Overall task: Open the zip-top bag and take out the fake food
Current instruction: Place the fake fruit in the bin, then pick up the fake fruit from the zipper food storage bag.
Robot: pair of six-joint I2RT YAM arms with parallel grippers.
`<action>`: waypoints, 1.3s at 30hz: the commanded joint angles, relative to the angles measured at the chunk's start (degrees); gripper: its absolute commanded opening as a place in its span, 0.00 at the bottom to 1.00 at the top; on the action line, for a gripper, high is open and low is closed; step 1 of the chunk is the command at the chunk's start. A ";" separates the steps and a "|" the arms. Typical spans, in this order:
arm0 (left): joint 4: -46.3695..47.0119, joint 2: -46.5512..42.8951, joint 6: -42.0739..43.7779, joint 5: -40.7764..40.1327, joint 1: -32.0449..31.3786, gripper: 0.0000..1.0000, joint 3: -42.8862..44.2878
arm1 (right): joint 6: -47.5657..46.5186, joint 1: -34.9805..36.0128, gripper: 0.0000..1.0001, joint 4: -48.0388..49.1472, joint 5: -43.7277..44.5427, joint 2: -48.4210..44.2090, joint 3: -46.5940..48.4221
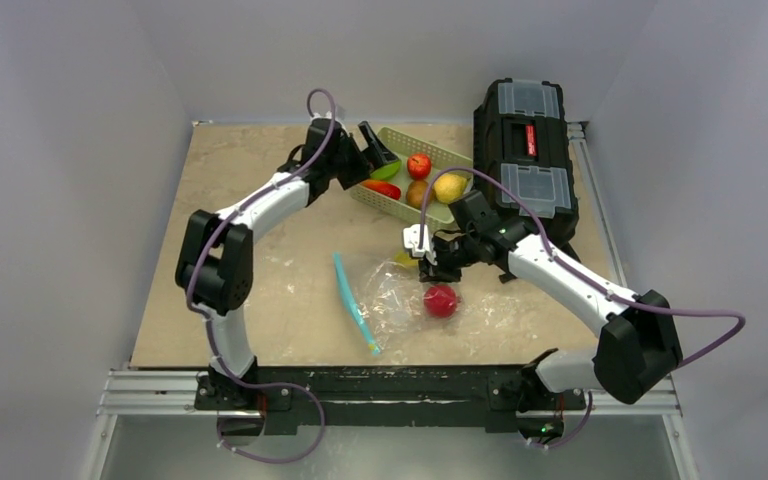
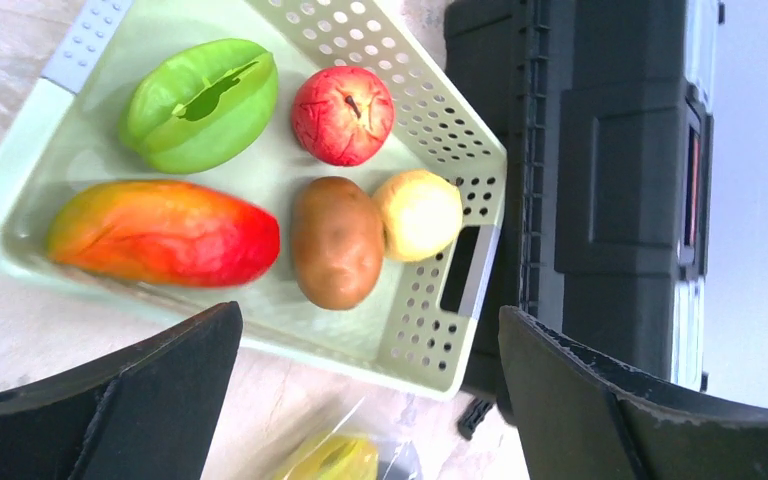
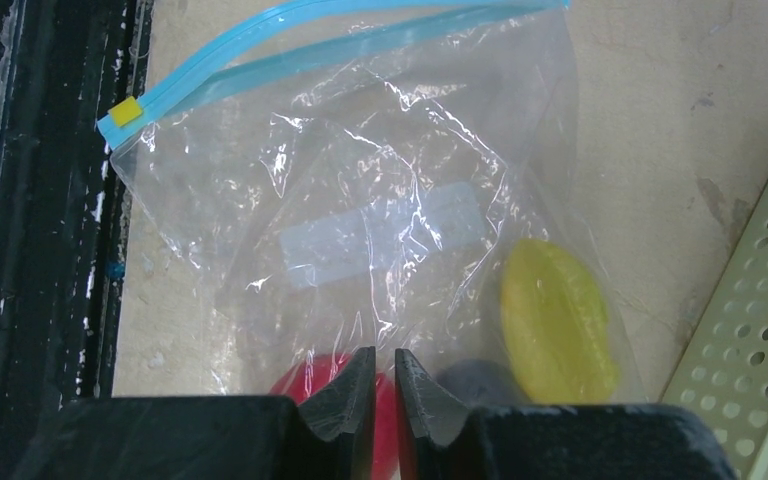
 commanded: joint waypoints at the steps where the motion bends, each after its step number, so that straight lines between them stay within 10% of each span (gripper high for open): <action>1: 4.92 -12.79 9.27 -2.94 0.43 1.00 -7.13 | -1.20 -0.33 0.13 -0.49 -1.77 -1.49 1.01; 13: 7.93 -41.92 23.67 -9.12 0.35 1.00 -36.11 | -2.11 -1.00 0.21 0.42 -0.87 -2.28 0.01; 30: -3.75 -73.57 19.25 -9.42 0.46 1.00 -60.08 | -3.09 -1.19 0.34 0.77 0.31 -1.51 -0.80; 39: -12.42 -80.25 17.30 -4.02 0.35 0.78 -64.32 | -11.13 -3.62 0.45 -8.45 2.60 -4.71 -0.50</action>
